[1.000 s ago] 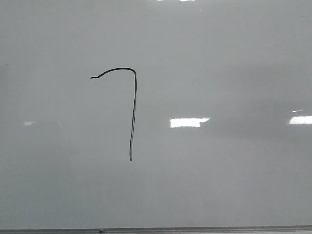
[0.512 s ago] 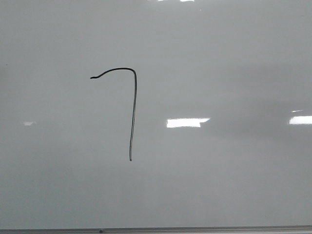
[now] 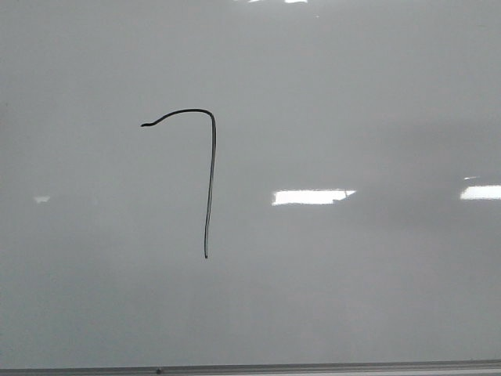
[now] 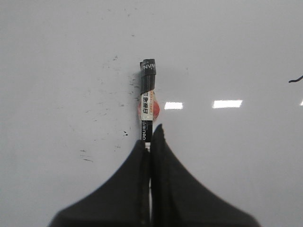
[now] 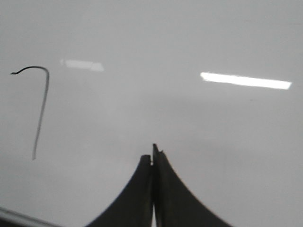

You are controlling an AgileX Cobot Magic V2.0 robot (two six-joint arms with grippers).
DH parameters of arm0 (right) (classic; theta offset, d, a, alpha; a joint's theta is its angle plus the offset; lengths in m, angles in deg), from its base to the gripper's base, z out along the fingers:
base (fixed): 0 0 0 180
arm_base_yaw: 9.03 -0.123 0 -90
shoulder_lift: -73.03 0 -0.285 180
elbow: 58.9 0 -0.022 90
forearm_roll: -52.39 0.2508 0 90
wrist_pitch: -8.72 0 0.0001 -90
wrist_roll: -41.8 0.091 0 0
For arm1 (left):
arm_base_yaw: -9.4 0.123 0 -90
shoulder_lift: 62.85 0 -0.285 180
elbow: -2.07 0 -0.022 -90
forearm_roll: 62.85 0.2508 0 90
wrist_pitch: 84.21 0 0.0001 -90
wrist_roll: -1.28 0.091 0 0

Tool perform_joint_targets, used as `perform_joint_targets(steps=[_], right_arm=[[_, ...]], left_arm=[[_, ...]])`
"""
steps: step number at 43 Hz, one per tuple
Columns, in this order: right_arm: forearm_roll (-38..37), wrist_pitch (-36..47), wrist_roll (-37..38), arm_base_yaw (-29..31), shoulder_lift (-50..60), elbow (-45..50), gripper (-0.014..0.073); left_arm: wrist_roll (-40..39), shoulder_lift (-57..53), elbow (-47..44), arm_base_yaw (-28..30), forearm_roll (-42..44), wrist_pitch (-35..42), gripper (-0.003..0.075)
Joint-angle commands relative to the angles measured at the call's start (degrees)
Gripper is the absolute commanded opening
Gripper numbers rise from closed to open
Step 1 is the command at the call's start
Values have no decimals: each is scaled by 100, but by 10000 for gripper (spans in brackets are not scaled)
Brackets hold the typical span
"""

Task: Write number 7 on whiteboard

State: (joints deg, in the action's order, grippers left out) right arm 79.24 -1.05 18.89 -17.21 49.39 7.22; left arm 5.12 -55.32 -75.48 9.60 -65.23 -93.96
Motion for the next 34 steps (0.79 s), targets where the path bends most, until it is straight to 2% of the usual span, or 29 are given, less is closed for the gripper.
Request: perform_joint_targets(steps=[1, 7, 11, 18, 34], right_arm=[[-610, 881, 756, 312, 401, 365, -69], [-1758, 920, 1923, 643, 1021, 975, -69], [-2094, 811, 2078, 726, 1326, 1253, -69], [-2182, 183, 2078, 726, 1731, 1239, -69], [-2182, 202, 2078, 726, 1754, 1239, -69]], left_arm=[[-57, -85, -20, 0, -16, 521, -20], [-57, -85, -20, 0, -16, 521, -20], [-57, -85, -20, 0, -16, 521, -20], [-57, -85, -20, 0, -16, 521, -20], [-57, -85, -20, 0, -16, 521, -20]])
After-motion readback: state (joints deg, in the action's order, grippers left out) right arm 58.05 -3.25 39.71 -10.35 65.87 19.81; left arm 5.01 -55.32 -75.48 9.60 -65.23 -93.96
